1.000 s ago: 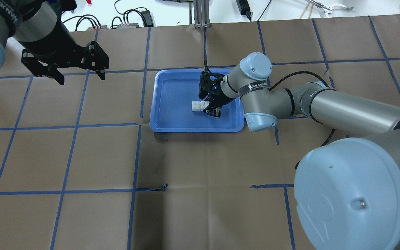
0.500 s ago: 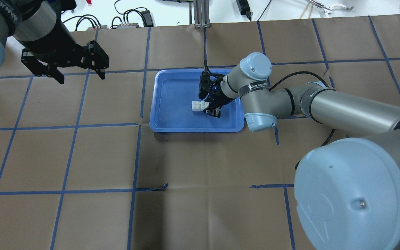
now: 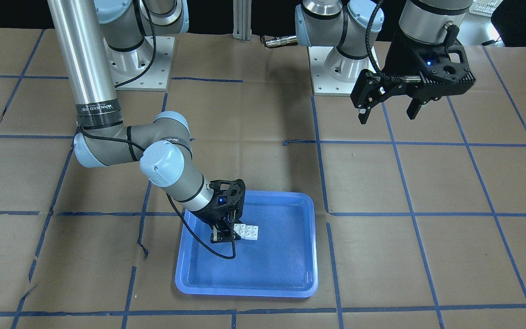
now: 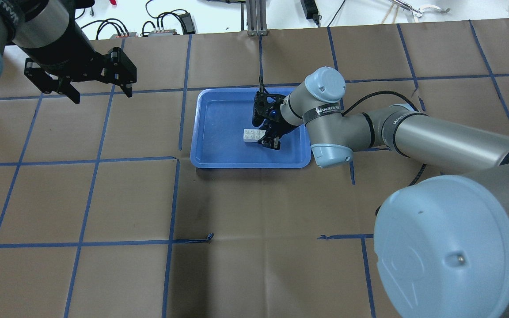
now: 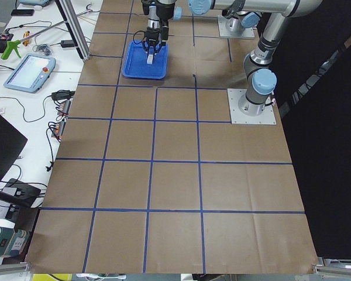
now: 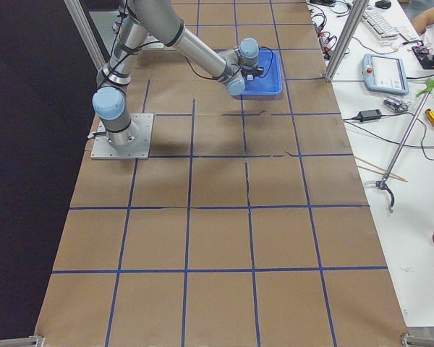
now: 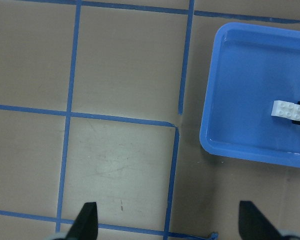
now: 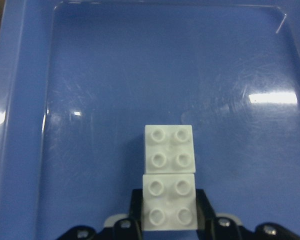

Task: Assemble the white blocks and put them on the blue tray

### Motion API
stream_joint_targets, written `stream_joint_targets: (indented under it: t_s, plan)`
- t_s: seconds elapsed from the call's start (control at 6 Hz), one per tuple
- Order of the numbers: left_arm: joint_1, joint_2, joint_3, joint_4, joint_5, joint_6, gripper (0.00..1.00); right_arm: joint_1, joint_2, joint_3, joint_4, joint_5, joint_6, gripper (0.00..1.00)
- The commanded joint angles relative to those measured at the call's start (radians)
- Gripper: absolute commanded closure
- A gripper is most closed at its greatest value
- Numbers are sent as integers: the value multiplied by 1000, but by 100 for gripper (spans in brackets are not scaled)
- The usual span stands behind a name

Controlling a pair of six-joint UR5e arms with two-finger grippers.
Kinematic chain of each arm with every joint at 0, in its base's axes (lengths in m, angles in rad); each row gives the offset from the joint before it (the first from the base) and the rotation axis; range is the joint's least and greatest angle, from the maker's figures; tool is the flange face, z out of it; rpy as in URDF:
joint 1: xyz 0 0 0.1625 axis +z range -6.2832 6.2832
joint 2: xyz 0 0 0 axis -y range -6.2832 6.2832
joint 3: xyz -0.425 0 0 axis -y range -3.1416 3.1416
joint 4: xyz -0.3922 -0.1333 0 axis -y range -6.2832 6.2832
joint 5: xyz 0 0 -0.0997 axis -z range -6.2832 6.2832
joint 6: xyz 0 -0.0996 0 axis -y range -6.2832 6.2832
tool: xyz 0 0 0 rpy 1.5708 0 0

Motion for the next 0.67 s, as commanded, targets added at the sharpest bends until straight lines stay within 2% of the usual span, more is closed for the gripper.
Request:
stream_joint_targets:
  t_s: [0.0, 0.33, 0.5]
  plan:
    - [0, 1, 1, 1, 5, 4, 1, -1, 2, 0, 0, 4, 43, 41]
    - [3, 5, 1, 0, 9, 4, 1, -1, 2, 0, 0, 4, 43, 39]
    - [5, 7, -2, 0, 11, 4, 1, -1, 2, -2, -1, 6, 45, 29]
